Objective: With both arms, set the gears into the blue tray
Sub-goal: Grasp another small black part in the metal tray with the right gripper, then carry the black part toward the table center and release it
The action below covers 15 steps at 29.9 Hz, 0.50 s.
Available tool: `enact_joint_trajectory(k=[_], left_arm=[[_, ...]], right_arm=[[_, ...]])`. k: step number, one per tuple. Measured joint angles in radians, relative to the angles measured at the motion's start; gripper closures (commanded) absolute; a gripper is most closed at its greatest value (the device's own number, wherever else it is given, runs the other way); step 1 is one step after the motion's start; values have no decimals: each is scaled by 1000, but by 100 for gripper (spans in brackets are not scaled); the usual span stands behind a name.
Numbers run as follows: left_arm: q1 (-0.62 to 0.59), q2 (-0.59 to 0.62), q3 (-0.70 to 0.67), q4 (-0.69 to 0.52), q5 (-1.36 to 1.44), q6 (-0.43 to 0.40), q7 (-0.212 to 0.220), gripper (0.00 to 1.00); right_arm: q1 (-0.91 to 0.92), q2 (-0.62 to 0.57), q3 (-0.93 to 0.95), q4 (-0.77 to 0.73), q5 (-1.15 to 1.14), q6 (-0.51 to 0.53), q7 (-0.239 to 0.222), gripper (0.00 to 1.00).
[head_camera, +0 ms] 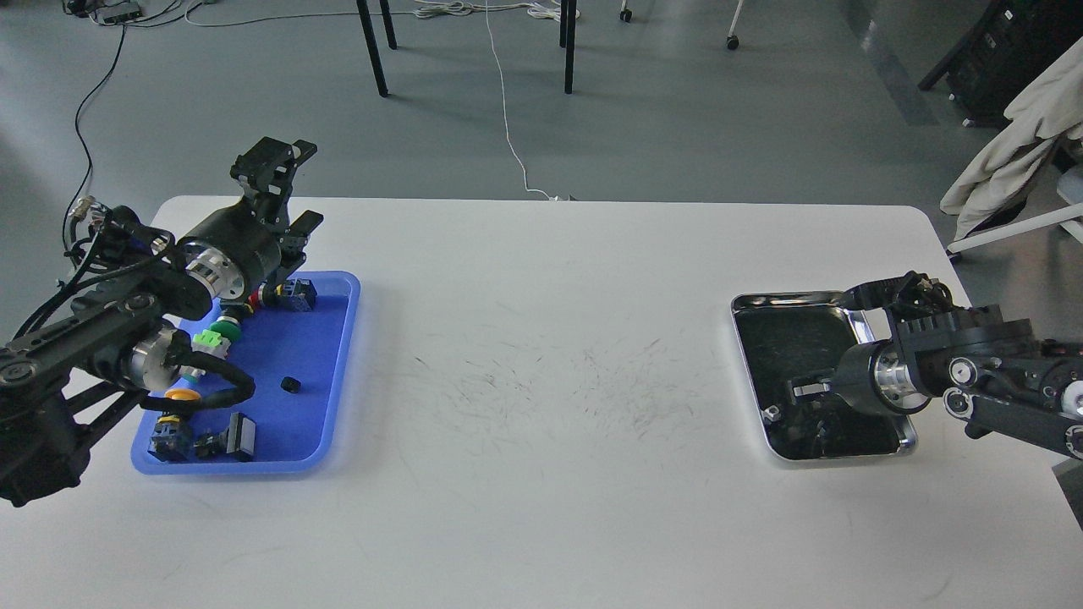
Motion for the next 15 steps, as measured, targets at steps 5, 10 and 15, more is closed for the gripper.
enact_joint_trajectory(k=[5,10,15], left_arm=[[0,-2,0,0,1,0,0,2],[0,-5,1,0,5,1,0,2],[0,-9,2,0,16,1,0,2]], right_arm=[[45,-9,0,22,13,0,0,98],[151,-17,3,92,113,1,0,98],[244,50,3,104,261,1,-2,98]])
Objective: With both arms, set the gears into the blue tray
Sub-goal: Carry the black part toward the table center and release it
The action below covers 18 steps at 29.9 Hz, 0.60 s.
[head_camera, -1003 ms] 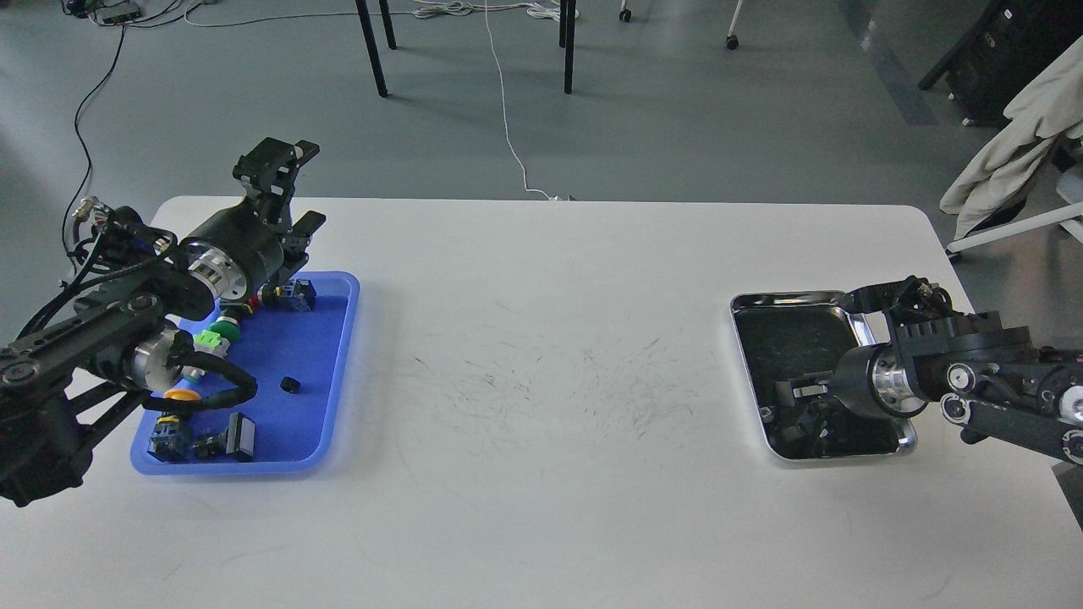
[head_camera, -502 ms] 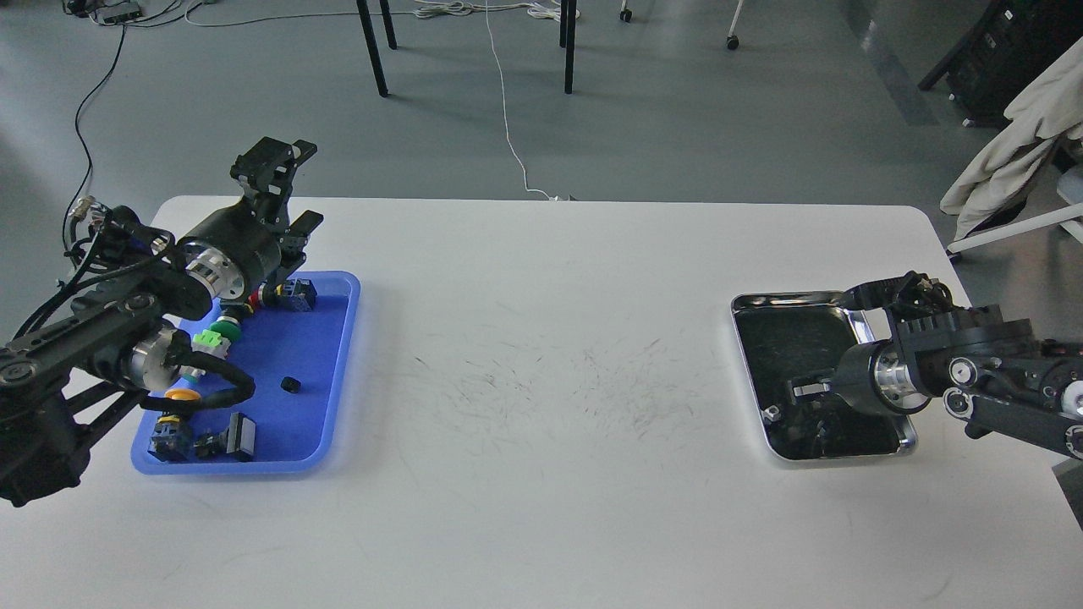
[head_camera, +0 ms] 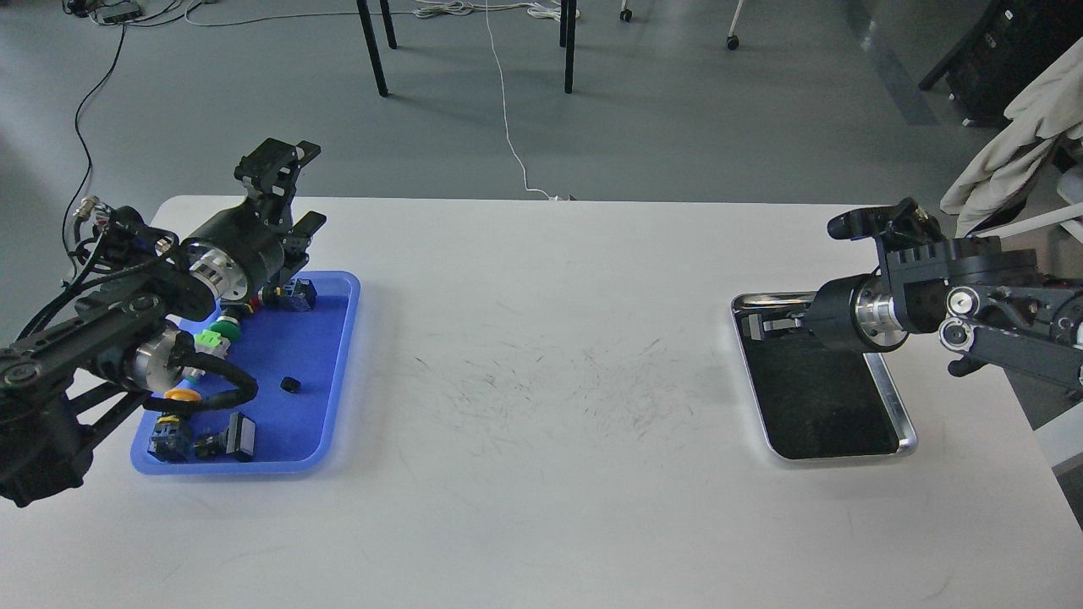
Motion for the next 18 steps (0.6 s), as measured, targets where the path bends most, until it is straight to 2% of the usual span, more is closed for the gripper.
enact_joint_trajectory(k=[5,14,18], left_arm=[[0,1,0,0,0,1,0,2],[-4,4,-1,0,0,5,1,2],[-11,2,0,1,0,5,1,2]], right_arm=[[39,178,-4,-58,114,-6,0,98],[-5,591,-27,-336,135,-67,3,98],[-62,639,-28,-424,135,-101,8,98]])
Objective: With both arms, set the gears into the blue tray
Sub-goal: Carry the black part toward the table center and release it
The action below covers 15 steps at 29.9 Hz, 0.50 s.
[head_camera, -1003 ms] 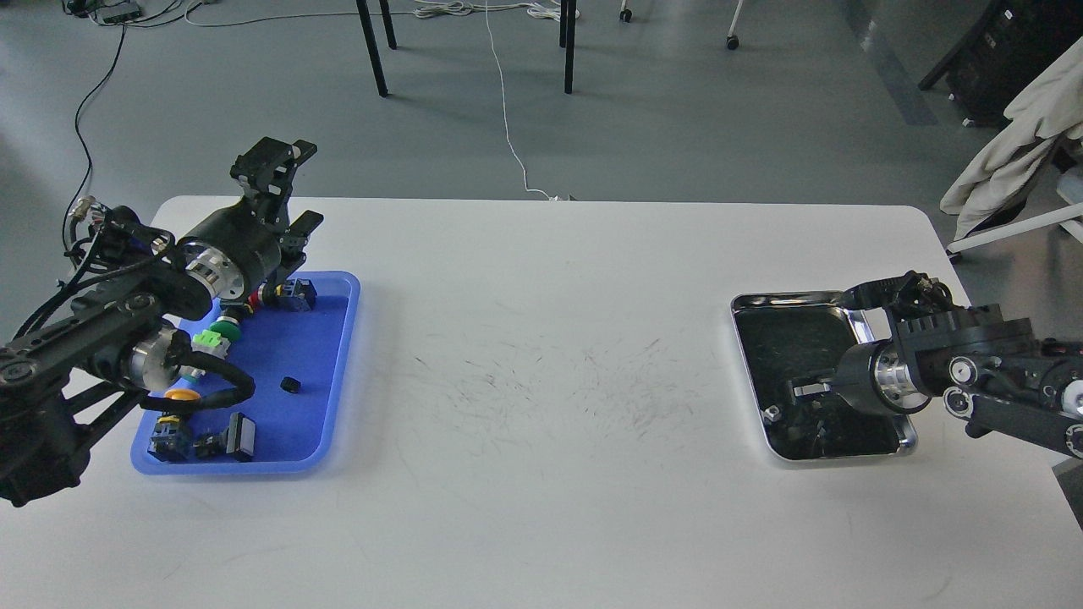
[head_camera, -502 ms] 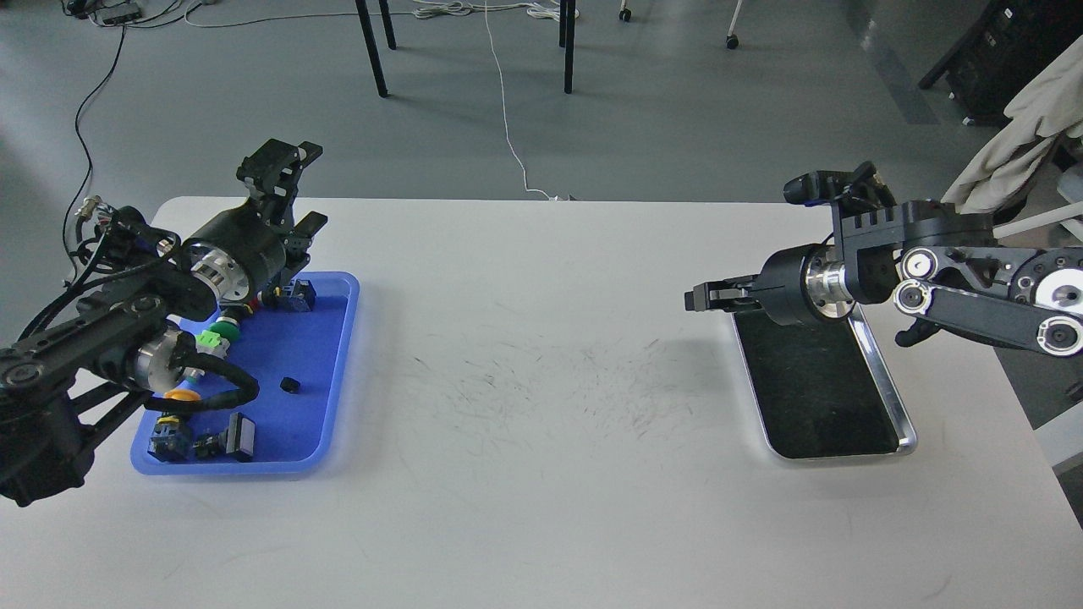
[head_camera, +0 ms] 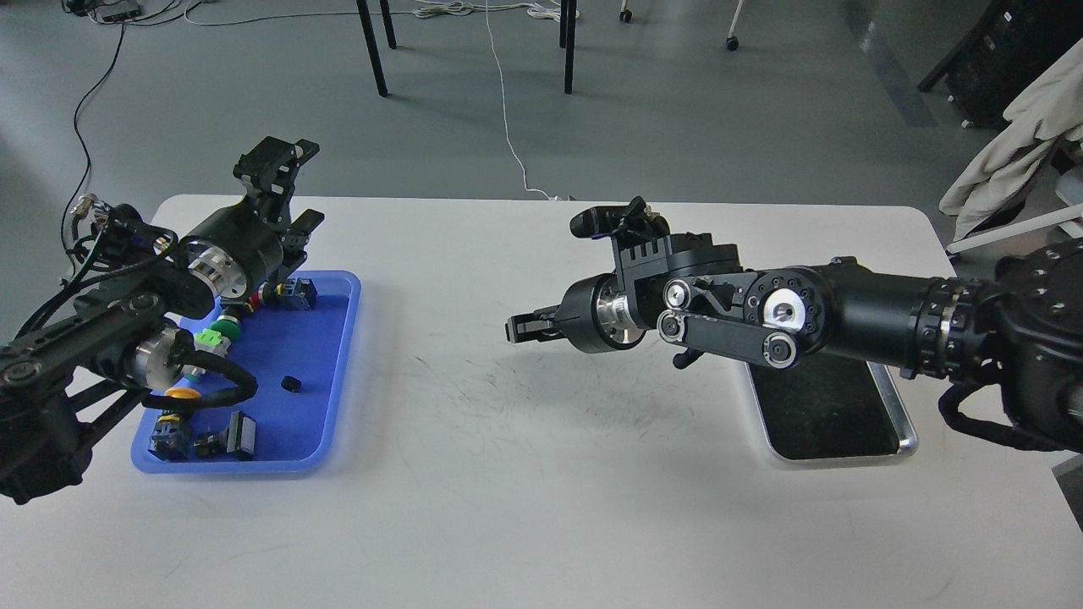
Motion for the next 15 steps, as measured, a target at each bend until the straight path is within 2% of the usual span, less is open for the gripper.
enact_joint_trajectory(k=[7,15], left_arm=[[-1,-1,0,1,0,0,0,2],[1,0,0,1,0,-2,0,2]], right_arm=[[-74,5,12,-24,0,-36,62,98],[-100,5,22,33,-1,-88,71,98]])
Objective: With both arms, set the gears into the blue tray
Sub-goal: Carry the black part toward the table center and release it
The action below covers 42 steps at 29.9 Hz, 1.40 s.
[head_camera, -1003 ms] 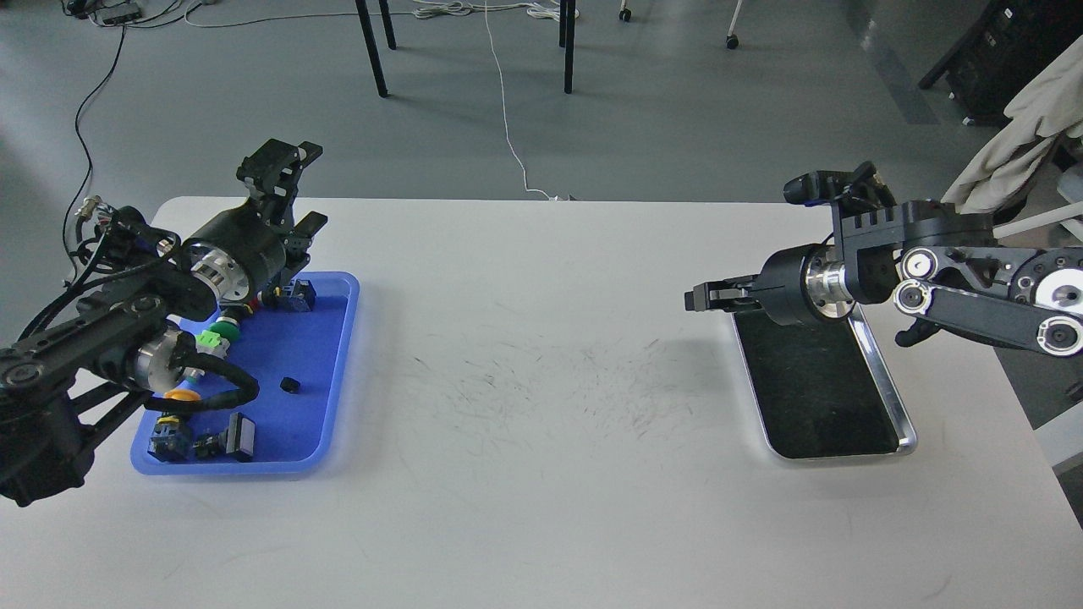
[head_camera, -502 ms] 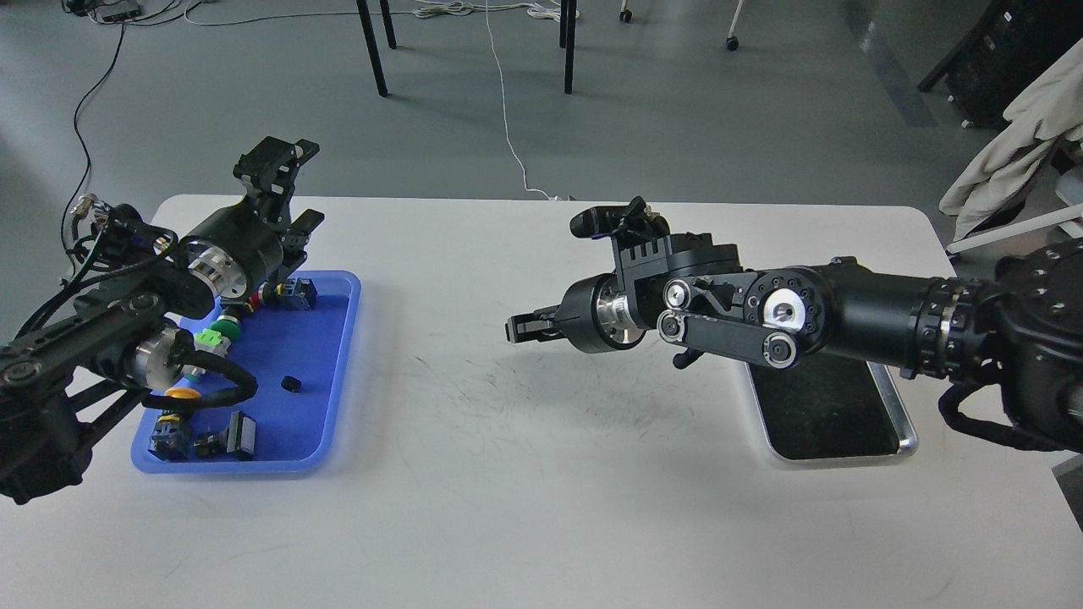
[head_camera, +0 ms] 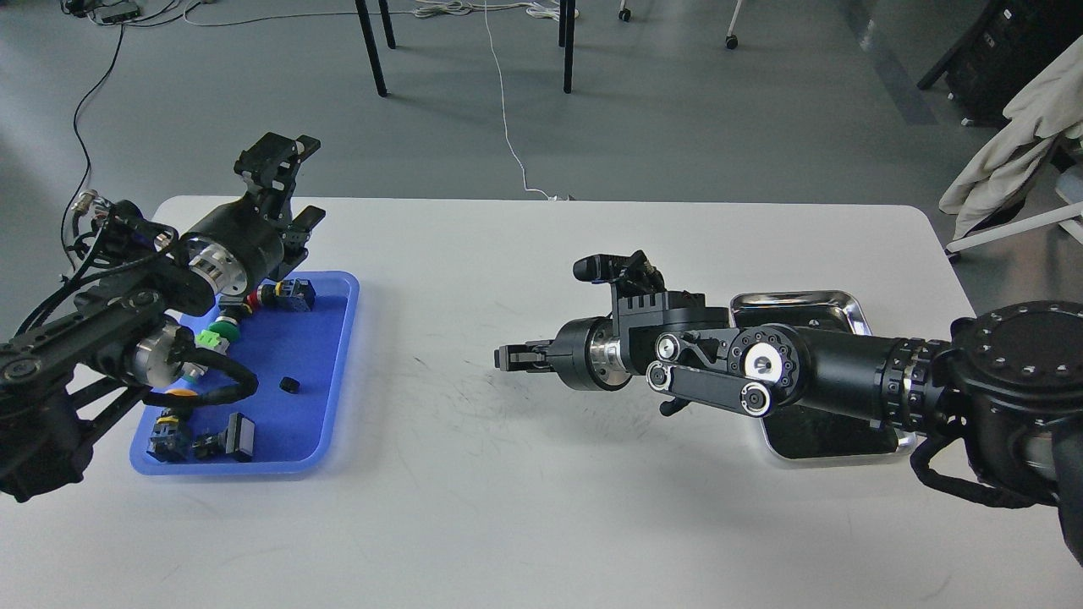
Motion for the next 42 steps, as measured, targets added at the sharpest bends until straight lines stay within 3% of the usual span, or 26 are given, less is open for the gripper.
enact_joint_trajectory(k=[10,13,21,23,27,32,37,42], left_arm=[[0,-6,0,1,0,1,0,2],[0,-6,0,1,0,1,0,2],[0,-9,-2,1,0,5,-1,2],[0,-10,-3,1,0,7,-2,2],[0,-10,-3,1,0,7,-2,2],[0,-10,-2,1,0,7,-2,2],[0,-7,0,1,0,7,-2,2],[0,-1,0,1,2,7,-2,2]], right_arm=[[-23,0,-7,29,-12,-11,-10,98],[-35,0,-8,31,-15,-11,-11,92],[-50,0,-9,46,-17,-10,-14,56],[-50,0,-9,46,-17,-13,-14,41],[-52,0,-9,46,-16,-17,-14,35],[-50,0,-9,45,-14,-21,-14,13],[-34,0,7,31,-10,-34,-14,6],[-15,0,114,-3,-1,-37,-12,6]])
